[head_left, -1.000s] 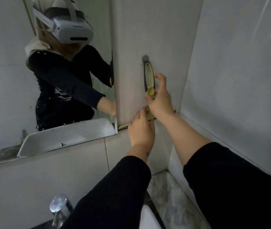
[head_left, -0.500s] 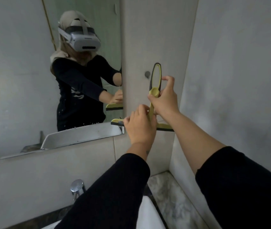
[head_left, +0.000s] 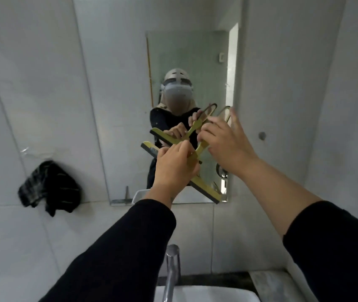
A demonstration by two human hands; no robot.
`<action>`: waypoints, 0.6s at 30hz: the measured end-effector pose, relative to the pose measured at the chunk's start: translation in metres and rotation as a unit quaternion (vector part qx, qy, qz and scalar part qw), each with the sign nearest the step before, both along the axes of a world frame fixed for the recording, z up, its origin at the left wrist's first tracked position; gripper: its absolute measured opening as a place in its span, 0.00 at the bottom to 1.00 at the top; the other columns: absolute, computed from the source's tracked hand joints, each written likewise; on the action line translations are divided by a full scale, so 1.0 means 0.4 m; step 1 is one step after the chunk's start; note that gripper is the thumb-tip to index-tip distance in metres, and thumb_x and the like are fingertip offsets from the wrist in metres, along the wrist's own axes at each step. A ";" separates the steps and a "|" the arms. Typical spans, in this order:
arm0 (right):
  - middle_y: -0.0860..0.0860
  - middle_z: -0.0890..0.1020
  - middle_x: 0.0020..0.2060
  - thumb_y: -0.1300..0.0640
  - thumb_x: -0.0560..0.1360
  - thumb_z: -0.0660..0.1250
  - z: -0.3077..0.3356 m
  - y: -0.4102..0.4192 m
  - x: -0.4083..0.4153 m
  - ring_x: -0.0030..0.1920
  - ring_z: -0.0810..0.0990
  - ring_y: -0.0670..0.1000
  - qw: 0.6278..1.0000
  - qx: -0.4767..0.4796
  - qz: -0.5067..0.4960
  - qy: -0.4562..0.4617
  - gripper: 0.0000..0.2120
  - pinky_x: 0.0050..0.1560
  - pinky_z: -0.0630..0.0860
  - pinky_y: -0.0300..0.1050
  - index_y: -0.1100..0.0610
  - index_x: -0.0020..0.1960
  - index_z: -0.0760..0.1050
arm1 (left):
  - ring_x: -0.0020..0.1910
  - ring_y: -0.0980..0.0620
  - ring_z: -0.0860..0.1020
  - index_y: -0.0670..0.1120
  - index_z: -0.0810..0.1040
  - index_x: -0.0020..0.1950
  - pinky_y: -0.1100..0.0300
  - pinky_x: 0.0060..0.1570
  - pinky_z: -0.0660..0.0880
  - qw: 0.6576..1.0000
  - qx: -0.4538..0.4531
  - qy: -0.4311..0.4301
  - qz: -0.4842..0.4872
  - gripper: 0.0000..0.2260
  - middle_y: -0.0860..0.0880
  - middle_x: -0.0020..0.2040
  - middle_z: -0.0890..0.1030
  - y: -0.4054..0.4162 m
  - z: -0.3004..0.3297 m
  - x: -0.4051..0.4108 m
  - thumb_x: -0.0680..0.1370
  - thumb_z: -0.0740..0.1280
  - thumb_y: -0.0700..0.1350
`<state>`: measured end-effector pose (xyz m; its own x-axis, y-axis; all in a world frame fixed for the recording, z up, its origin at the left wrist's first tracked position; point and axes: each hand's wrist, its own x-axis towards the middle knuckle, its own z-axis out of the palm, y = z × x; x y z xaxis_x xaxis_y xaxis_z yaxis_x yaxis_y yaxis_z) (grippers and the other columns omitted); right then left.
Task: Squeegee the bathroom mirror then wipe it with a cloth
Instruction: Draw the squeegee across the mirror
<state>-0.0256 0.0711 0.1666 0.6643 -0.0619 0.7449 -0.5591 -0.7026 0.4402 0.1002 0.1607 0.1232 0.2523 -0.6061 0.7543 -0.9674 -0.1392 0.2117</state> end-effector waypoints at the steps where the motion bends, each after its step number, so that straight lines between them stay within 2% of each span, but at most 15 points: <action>1: 0.52 0.81 0.48 0.65 0.64 0.76 0.013 0.013 0.025 0.59 0.77 0.57 1.000 -0.007 0.016 0.005 0.15 0.70 0.55 0.69 0.53 0.48 0.80 | 0.46 0.50 0.76 0.50 0.68 0.44 0.59 0.54 0.62 1.000 0.002 -0.002 0.005 0.10 0.53 0.44 0.79 0.025 0.009 0.021 0.71 0.69 0.47; 4: 0.56 0.81 0.43 0.65 0.64 0.76 0.053 0.052 0.093 0.50 0.80 0.60 0.996 -0.018 0.079 0.034 0.13 0.66 0.64 0.66 0.55 0.46 0.81 | 0.48 0.49 0.77 0.48 0.73 0.47 0.59 0.57 0.64 0.999 -0.006 -0.038 0.026 0.08 0.52 0.46 0.81 0.095 0.031 0.091 0.71 0.69 0.46; 7: 0.55 0.81 0.41 0.61 0.65 0.77 0.105 0.082 0.146 0.45 0.80 0.60 0.991 -0.036 0.127 0.035 0.11 0.51 0.76 0.57 0.55 0.45 0.80 | 0.47 0.48 0.77 0.47 0.75 0.47 0.60 0.55 0.66 0.995 -0.039 -0.087 0.040 0.08 0.51 0.46 0.80 0.151 0.073 0.168 0.71 0.71 0.45; 9: 0.53 0.82 0.41 0.60 0.67 0.76 0.150 0.099 0.177 0.44 0.80 0.59 0.987 -0.031 0.160 0.008 0.10 0.44 0.75 0.54 0.53 0.46 0.79 | 0.45 0.46 0.77 0.45 0.77 0.47 0.58 0.50 0.70 0.989 -0.087 -0.108 0.044 0.07 0.49 0.45 0.80 0.178 0.118 0.211 0.71 0.71 0.42; 11: 0.51 0.83 0.44 0.58 0.70 0.73 0.203 0.117 0.211 0.46 0.79 0.58 0.984 -0.025 0.175 -0.018 0.10 0.45 0.73 0.54 0.51 0.50 0.80 | 0.48 0.45 0.78 0.44 0.77 0.50 0.55 0.49 0.75 0.982 -0.131 -0.124 0.058 0.08 0.47 0.50 0.80 0.196 0.166 0.247 0.72 0.70 0.40; 12: 0.49 0.83 0.45 0.57 0.72 0.71 0.233 0.125 0.227 0.47 0.79 0.57 0.984 -0.023 0.173 -0.034 0.08 0.46 0.71 0.53 0.49 0.51 0.80 | 0.51 0.45 0.78 0.44 0.77 0.53 0.53 0.51 0.76 0.978 -0.150 -0.126 0.072 0.10 0.46 0.54 0.79 0.202 0.188 0.262 0.73 0.70 0.40; 15: 0.48 0.83 0.46 0.53 0.75 0.68 0.323 0.137 0.270 0.48 0.77 0.55 0.982 -0.027 0.164 -0.091 0.08 0.46 0.66 0.50 0.48 0.53 0.82 | 0.60 0.49 0.74 0.46 0.74 0.62 0.55 0.60 0.73 0.970 -0.189 -0.104 0.115 0.16 0.49 0.62 0.76 0.211 0.231 0.298 0.75 0.68 0.42; 18: 0.49 0.81 0.45 0.56 0.76 0.67 0.407 0.143 0.318 0.48 0.76 0.55 0.979 -0.040 0.146 -0.137 0.14 0.46 0.63 0.50 0.42 0.58 0.79 | 0.59 0.52 0.73 0.46 0.72 0.62 0.60 0.57 0.70 0.968 -0.211 -0.050 0.124 0.14 0.51 0.61 0.74 0.200 0.235 0.325 0.76 0.65 0.45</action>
<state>0.1015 0.1285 0.3294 0.4194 0.1669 0.8923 -0.4450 -0.8190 0.3623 0.2301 0.2408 0.2170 0.2632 -0.1681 0.9500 -0.9337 -0.2923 0.2069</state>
